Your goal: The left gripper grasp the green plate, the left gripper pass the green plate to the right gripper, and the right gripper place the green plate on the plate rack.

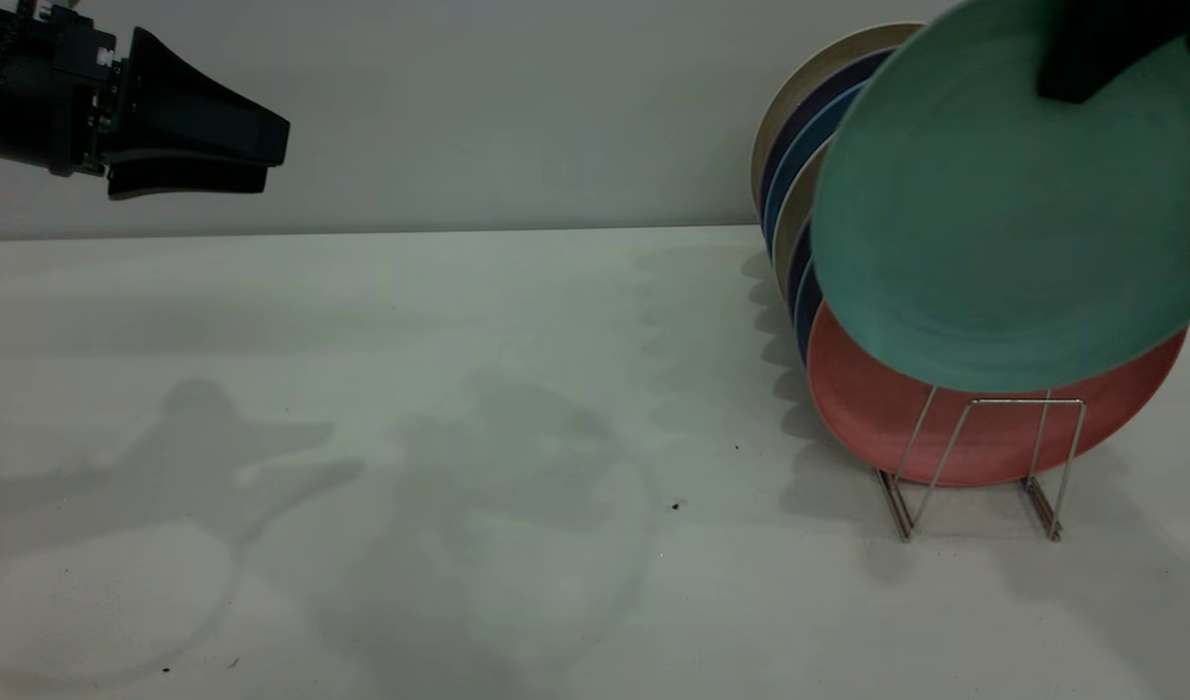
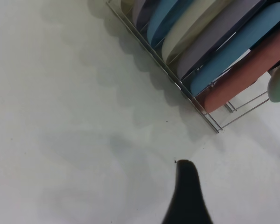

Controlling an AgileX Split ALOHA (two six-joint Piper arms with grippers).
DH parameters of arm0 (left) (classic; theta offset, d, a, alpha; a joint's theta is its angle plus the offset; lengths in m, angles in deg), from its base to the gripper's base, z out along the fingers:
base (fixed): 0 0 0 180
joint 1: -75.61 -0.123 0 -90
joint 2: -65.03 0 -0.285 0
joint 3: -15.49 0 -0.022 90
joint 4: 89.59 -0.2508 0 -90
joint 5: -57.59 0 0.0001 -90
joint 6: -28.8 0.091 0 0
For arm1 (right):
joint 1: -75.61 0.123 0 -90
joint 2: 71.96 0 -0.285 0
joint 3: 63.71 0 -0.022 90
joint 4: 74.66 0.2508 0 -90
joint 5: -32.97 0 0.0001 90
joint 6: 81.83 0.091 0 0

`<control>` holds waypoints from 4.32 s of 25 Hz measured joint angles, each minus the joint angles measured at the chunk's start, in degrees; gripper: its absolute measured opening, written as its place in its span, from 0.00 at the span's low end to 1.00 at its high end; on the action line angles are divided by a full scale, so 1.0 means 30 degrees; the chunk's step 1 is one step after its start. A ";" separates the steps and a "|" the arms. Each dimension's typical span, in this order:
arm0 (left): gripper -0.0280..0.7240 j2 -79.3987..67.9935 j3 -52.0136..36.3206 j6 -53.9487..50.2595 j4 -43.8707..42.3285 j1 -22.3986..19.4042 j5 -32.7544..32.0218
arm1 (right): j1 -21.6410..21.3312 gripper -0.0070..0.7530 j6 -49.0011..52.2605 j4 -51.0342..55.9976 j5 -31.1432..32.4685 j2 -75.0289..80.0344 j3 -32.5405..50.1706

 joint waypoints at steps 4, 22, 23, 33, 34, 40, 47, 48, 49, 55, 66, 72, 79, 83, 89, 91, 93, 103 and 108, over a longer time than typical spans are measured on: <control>0.82 0.0000 0.0000 0.0000 0.0000 0.0000 0.0000 | -0.0136 0.17 0.0000 0.0207 -0.0015 0.0000 0.0043; 0.82 0.0000 0.0000 -0.0062 0.0000 0.0000 0.0000 | -0.0136 0.17 0.0629 0.0540 -0.0806 0.0000 0.0043; 0.82 0.0000 0.0000 -0.0062 0.0000 0.0000 0.0000 | -0.0136 0.17 0.0629 0.0536 -0.0806 0.0000 0.0043; 0.81 0.0000 0.0000 -0.0081 -0.0020 0.0000 0.0000 | -0.0136 0.17 0.0631 0.0536 -0.2833 0.0000 0.2106; 0.81 0.0000 0.0000 -0.0081 -0.0020 0.0000 0.0000 | -0.0136 0.17 0.0631 0.0536 -0.2880 0.0000 0.2134; 0.81 0.0000 0.0000 -0.0081 -0.0020 0.0000 0.0000 | -0.0136 0.17 0.0629 0.0553 -0.2751 0.0000 0.2134; 0.81 0.0000 0.0000 -0.0081 -0.0020 0.0000 0.0000 | -0.0136 0.18 0.0888 0.0533 -0.2530 0.0000 0.2134; 0.81 0.0000 0.0000 -0.0081 -0.0020 0.0000 0.0000 | -0.0136 0.18 0.0931 0.0590 -0.2511 0.0000 0.2134; 0.81 0.0000 0.0000 -0.0081 -0.0020 0.0000 0.0000 | -0.0136 0.19 0.0955 0.0662 -0.2468 0.0000 0.2134; 0.81 0.0000 0.0000 -0.0102 -0.0020 0.0000 -0.0150 | -0.0136 0.36 0.1074 0.1394 -0.2043 0.0000 0.2134; 0.81 0.0000 0.0000 -0.0753 -0.0576 0.0000 -0.0173 | -0.0136 0.49 0.1554 0.1510 -0.1894 -0.0291 0.2134; 0.81 0.0660 0.0000 -0.2510 -0.1075 0.0000 -0.1592 | -0.0136 0.49 0.3634 0.1968 0.0545 -0.2808 0.2134; 0.81 0.5538 0.0000 -0.7890 -0.4623 0.0000 -0.2022 | -0.0136 0.49 1.4001 0.2093 0.4752 -0.9081 0.2134; 0.81 0.9425 -0.0015 -1.1067 -0.7583 0.0000 -0.2283 | -0.0136 0.49 1.7246 0.1658 0.8177 -1.2071 0.2134; 0.81 1.5659 -0.0015 -1.4693 -1.1513 0.0000 -0.2372 | -0.0136 0.49 2.0401 0.0507 0.8644 -1.6177 0.4480; 0.81 1.7352 -0.0015 -1.6051 -1.3091 0.0000 -0.2843 | -0.0136 0.49 2.0764 0.0061 0.8644 -1.7636 0.6161; 0.81 1.8809 -0.0072 -1.7518 -1.4877 0.0000 -0.3295 | -0.0136 0.49 2.1128 -0.0605 0.8644 -1.9138 0.8248; 0.81 2.3443 -0.0301 -2.3952 -2.1511 0.0000 -0.3346 | -0.0136 0.60 2.3398 -0.2186 0.8362 -2.3975 1.5146; 0.81 2.5254 -0.2707 -2.4504 -2.1565 0.0000 -0.3346 | -0.0136 0.61 2.3561 -0.2168 0.6781 -2.4480 1.5826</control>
